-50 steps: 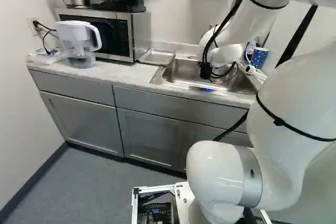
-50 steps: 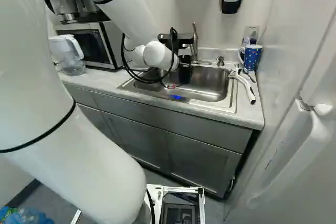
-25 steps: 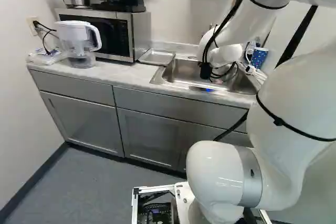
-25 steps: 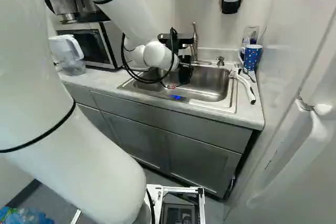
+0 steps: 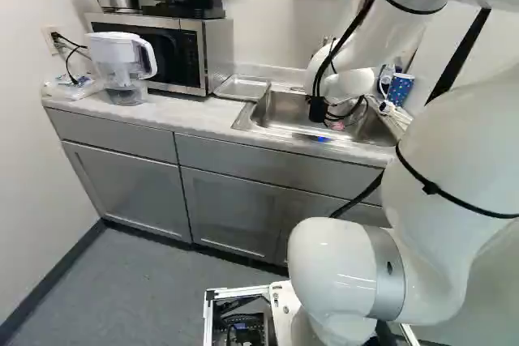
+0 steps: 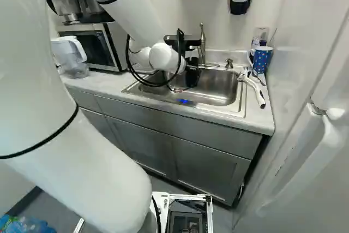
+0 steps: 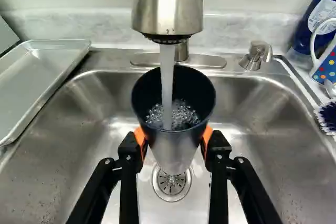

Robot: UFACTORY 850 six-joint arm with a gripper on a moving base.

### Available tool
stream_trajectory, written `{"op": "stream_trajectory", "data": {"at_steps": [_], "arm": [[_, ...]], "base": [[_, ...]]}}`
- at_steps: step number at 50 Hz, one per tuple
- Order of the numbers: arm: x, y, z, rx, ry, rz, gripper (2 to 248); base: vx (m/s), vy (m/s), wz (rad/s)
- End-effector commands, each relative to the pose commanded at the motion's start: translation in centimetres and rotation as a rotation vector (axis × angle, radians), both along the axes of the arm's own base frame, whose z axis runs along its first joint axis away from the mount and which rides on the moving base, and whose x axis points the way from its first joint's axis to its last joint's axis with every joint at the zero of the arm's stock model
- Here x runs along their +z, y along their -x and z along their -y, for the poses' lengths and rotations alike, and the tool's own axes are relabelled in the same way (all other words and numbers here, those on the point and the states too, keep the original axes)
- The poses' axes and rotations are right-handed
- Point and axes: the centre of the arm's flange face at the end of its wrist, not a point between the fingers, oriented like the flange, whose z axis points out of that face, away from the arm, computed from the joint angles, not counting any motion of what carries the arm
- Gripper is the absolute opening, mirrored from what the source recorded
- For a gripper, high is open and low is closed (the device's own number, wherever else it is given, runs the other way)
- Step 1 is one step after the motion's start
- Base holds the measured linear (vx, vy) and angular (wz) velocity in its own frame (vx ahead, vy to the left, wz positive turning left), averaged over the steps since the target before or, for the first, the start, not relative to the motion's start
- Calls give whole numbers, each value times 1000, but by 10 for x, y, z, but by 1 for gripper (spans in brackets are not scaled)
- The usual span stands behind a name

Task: Rinse the cup and place it in the tray

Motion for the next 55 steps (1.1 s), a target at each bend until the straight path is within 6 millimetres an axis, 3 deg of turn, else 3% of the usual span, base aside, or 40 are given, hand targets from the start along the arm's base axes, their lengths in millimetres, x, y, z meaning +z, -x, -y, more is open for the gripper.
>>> {"op": "stream_trajectory", "data": {"at_steps": [55], "arm": [[0, 0, 0, 0, 0, 0, 121]], "base": [[0, 0, 0]]}}
